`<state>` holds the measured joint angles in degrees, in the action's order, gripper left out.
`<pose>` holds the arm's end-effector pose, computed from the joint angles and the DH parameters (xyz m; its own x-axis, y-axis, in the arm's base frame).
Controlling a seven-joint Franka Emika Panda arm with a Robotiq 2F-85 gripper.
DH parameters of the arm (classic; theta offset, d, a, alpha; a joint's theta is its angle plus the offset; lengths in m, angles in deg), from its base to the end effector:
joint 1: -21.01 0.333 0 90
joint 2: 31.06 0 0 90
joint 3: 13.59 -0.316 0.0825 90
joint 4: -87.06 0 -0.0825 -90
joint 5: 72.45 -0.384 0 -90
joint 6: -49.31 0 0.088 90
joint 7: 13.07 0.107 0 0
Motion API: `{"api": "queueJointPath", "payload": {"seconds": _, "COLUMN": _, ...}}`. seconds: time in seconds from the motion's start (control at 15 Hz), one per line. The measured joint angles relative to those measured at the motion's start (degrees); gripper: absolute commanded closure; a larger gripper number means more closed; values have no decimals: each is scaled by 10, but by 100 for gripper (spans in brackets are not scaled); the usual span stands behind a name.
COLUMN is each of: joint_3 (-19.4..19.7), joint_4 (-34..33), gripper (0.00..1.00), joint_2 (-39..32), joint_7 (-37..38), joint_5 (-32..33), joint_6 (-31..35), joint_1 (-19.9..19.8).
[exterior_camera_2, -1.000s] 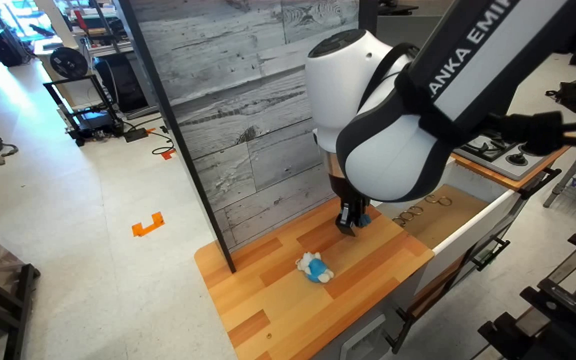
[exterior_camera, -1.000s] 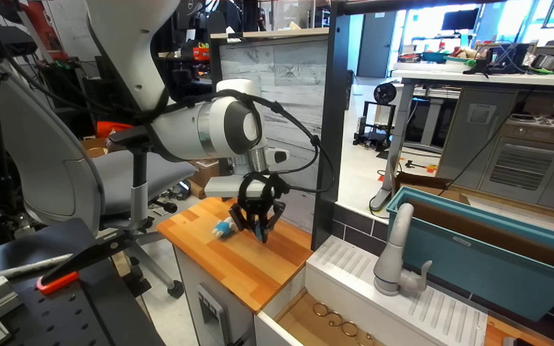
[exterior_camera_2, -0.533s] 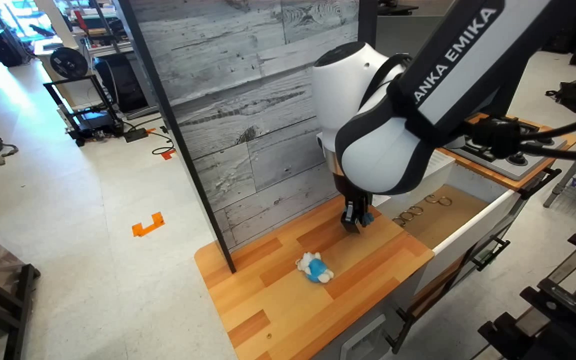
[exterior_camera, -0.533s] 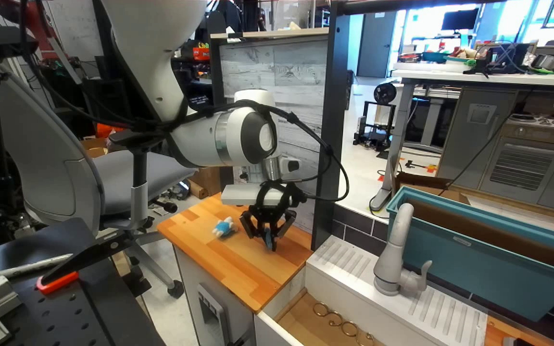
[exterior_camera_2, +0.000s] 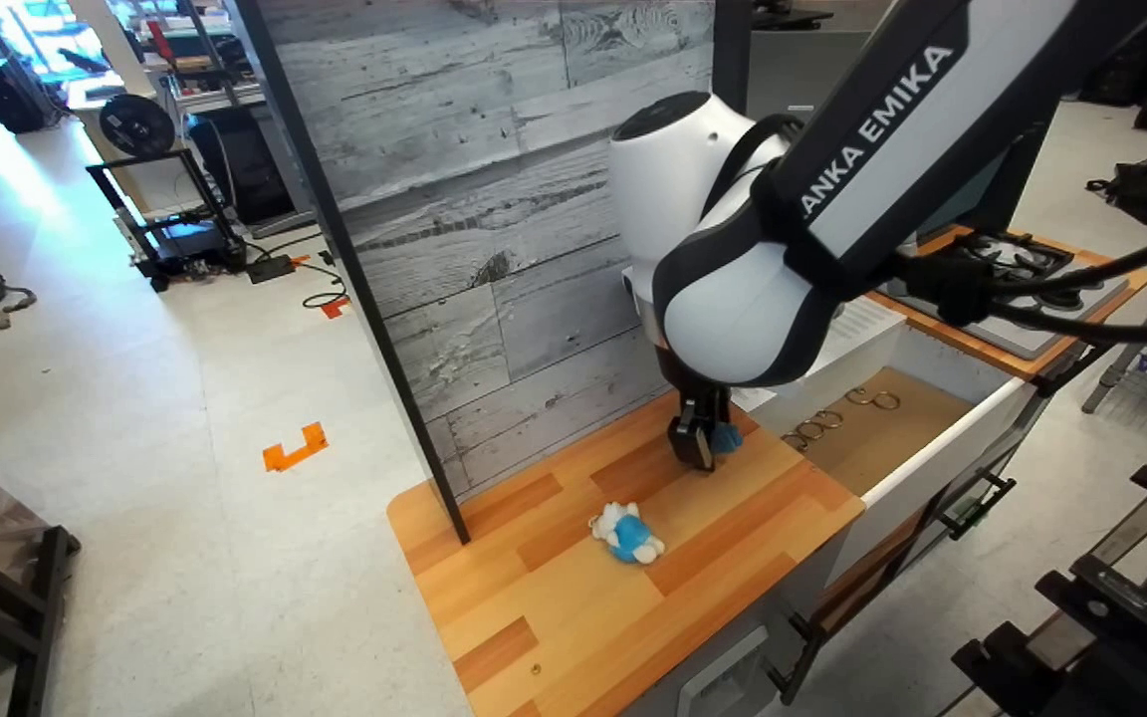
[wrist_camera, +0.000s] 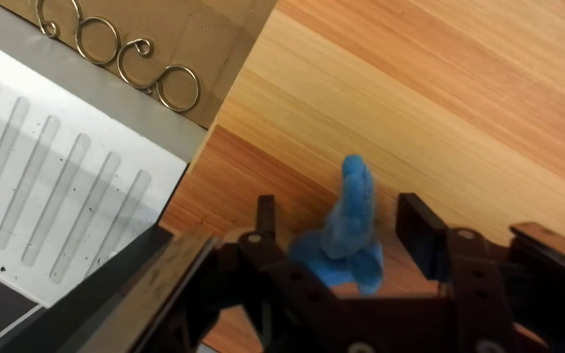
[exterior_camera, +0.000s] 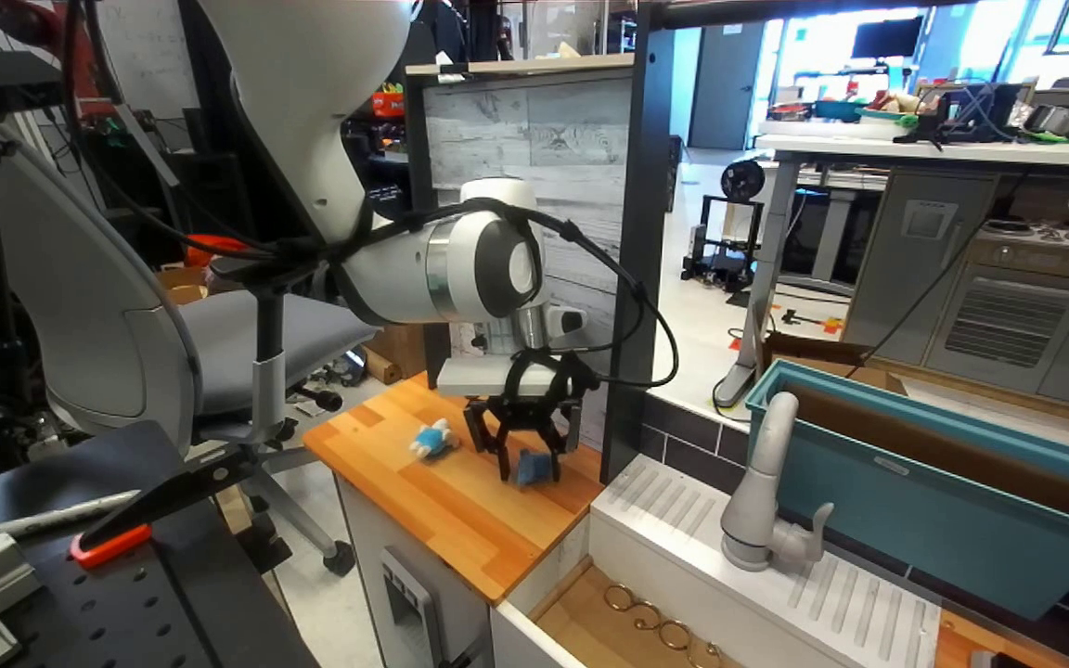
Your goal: Move the right doll farther from you
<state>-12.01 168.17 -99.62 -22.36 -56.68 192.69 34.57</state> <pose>0.6497 0.1420 -0.0340 0.8115 0.5635 -0.1547 0.5825 -0.8009 0.1388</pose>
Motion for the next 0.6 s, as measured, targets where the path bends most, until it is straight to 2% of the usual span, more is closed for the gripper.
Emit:
{"api": "queueJointPath", "payload": {"seconds": 0.27, "joint_3": -1, "joint_4": 20, "gripper": 0, "joint_2": 18, "joint_7": 0, "joint_5": 12, "joint_6": 4, "joint_1": 5}}
{"api": "queueJointPath", "payload": {"seconds": 0.6, "joint_3": -15, "joint_4": 127, "gripper": 0, "joint_2": 108, "joint_7": 8, "joint_5": 13, "joint_6": 25, "joint_1": 14}}
